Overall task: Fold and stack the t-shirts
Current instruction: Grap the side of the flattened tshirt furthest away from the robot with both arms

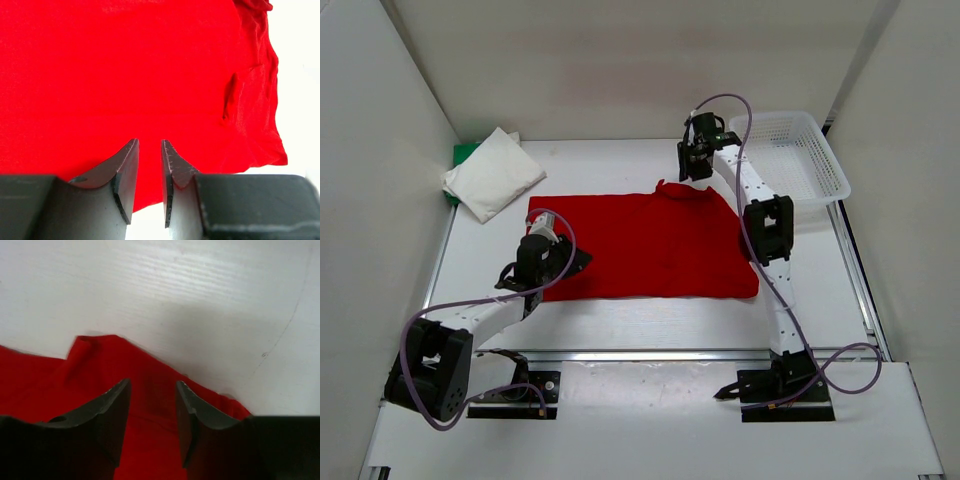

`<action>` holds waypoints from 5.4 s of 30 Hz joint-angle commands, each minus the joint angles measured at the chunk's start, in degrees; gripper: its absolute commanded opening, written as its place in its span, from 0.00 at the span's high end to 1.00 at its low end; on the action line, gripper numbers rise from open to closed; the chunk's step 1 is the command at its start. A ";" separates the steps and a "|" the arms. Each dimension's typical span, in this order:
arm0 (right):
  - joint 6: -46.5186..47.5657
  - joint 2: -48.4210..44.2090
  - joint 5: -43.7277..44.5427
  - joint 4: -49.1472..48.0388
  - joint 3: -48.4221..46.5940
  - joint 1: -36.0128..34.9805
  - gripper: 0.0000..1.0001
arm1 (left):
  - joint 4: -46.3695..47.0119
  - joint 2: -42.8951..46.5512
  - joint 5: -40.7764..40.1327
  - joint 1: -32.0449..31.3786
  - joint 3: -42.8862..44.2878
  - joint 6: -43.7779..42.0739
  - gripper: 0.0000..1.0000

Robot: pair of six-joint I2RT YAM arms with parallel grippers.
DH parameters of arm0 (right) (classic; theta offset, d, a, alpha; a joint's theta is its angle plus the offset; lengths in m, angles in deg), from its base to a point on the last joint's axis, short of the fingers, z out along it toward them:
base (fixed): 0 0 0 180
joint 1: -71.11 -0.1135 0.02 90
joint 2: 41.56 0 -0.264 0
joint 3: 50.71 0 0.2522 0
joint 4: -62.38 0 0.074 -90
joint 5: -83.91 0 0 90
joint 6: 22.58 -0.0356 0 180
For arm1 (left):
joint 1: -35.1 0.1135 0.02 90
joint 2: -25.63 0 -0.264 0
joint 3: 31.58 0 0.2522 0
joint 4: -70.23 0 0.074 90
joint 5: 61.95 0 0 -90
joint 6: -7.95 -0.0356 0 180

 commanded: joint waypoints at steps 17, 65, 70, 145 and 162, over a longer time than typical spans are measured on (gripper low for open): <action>1.73 -0.59 7.12 5.13 -2.03 -2.48 1.00 | 1.28 -0.66 -0.44 -0.98 0.19 0.13 0.65; -16.03 -30.65 -17.72 -38.01 61.43 2.61 0.68 | -1.18 0.23 0.52 4.64 2.39 0.93 0.66; -17.26 -31.36 -19.05 -40.12 63.54 2.34 0.77 | -1.44 -0.57 -0.44 4.29 2.83 0.58 0.65; -16.65 -28.47 -17.73 -36.97 49.14 8.93 1.00 | -3.82 -20.06 -5.01 17.91 21.79 1.98 0.70; -14.36 -18.45 -19.22 -30.02 31.02 11.48 1.00 | -32.44 -53.81 -15.13 22.04 66.87 -11.37 0.54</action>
